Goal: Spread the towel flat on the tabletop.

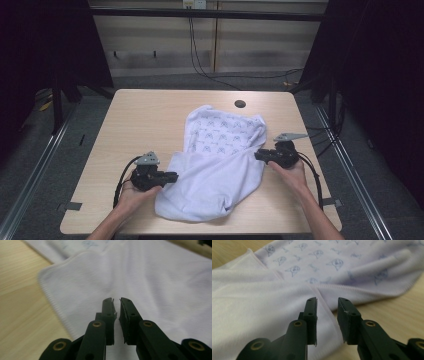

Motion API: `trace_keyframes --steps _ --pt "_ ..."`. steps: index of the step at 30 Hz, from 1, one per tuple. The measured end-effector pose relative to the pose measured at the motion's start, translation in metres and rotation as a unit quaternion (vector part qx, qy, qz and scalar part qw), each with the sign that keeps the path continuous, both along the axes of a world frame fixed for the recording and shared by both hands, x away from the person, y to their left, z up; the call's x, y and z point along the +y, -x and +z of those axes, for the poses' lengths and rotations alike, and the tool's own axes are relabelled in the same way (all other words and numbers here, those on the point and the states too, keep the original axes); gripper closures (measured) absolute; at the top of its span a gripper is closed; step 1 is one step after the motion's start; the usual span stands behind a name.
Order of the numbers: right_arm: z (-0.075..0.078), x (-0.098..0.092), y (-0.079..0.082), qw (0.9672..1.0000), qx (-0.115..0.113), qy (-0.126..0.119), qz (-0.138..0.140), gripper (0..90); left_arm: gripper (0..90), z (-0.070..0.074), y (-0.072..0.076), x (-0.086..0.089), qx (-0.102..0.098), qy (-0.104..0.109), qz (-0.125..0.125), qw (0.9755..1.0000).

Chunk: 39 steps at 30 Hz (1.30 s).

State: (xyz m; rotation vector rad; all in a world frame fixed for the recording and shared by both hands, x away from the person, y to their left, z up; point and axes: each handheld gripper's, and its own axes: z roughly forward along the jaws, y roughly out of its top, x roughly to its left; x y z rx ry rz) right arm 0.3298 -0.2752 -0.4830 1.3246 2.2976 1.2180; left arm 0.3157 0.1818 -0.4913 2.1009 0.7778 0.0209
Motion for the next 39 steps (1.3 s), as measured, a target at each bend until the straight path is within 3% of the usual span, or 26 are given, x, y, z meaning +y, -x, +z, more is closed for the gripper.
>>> trace_keyframes --steps 1,5,6,10,13,15,17,20,21,24,25,26,27,28,29,30,32,34,39 --pt "0.0 0.0 0.0 1.0 0.0 0.0 0.0 68.3 81.9 0.0 0.0 0.0 0.0 0.0 0.0 1.0" --pt "-0.006 -0.016 0.012 1.0 0.006 0.005 -0.003 66.6 79.7 -0.01 -0.004 -0.001 0.005 -0.037 -0.001 0.9993" --pt "-0.008 -0.017 0.013 0.9999 0.01 0.005 -0.005 66.3 81.8 -0.01 -0.002 -0.002 0.0 -0.039 -0.003 0.9992" --pt "-0.016 -0.015 0.014 0.9997 0.021 0.01 0.007 65.0 85.6 -0.008 0.01 -0.003 0.01 -0.05 -0.02 0.9985" --pt "-0.019 -0.003 0.012 0.9993 0.024 0.02 0.022 62.4 83.9 -0.006 0.022 -0.004 0.023 -0.049 -0.033 0.998" --pt "-0.02 0.0 0.012 0.9991 0.024 0.025 0.025 61.7 82.2 -0.005 0.023 -0.003 0.022 -0.05 -0.037 0.9978" --pt "-0.021 0.005 0.011 0.9988 0.015 0.037 0.027 59.0 79.9 -0.002 0.022 0.001 0.014 -0.038 -0.031 0.9987" --pt "-0.022 0.008 0.008 0.9989 0.006 0.041 0.021 56.1 74.9 0.003 -0.001 0.015 -0.003 -0.014 0.019 0.9997" --pt "-0.022 0.008 0.008 0.9989 0.006 0.041 0.021 56.1 73.1 0.003 -0.001 0.015 -0.003 -0.014 0.019 0.9997" --pt "-0.023 0.011 0.006 0.9987 0.0 0.045 0.022 57.5 69.7 0.003 -0.025 0.019 -0.008 -0.007 0.054 0.9985" --pt "-0.023 0.013 0.007 0.9986 -0.003 0.048 0.024 60.7 67.7 0.001 -0.03 0.02 -0.008 -0.004 0.058 0.9983" --pt "-0.023 0.015 0.007 0.9984 -0.001 0.048 0.028 72.5 64.0 -0.001 -0.036 0.019 0.001 -0.017 0.062 0.9979" --pt "-0.023 0.015 0.007 0.9984 -0.001 0.048 0.028 72.5 64.0 -0.004 -0.041 0.019 0.0 -0.024 0.068 0.9974" --pt "-0.022 0.015 0.008 0.9984 0.004 0.049 0.028 78.5 63.6 -0.006 -0.044 0.02 -0.008 -0.023 0.079 0.9966" --pt "-0.022 0.015 0.008 0.9984 0.006 0.047 0.031 82.9 61.8 -0.01 -0.048 0.02 -0.003 -0.019 0.084 0.9962" --pt "-0.021 0.013 0.008 0.9986 0.015 0.04 0.03 85.2 58.7 -0.012 -0.052 0.019 0.0 -0.033 0.082 0.996" --pt "-0.021 0.012 0.008 0.9989 0.017 0.032 0.032 85.5 56.1 -0.012 -0.054 0.019 -0.002 -0.036 0.082 0.996" --pt "-0.018 0.007 0.007 0.9994 0.019 0.012 0.026 85.8 54.6 -0.012 -0.059 0.018 0.001 -0.019 0.083 0.9964" --pt "-0.012 0.0 0.009 0.9996 0.014 -0.013 0.019 85.8 61.6 -0.013 -0.055 0.007 -0.012 -0.037 0.061 0.9974"
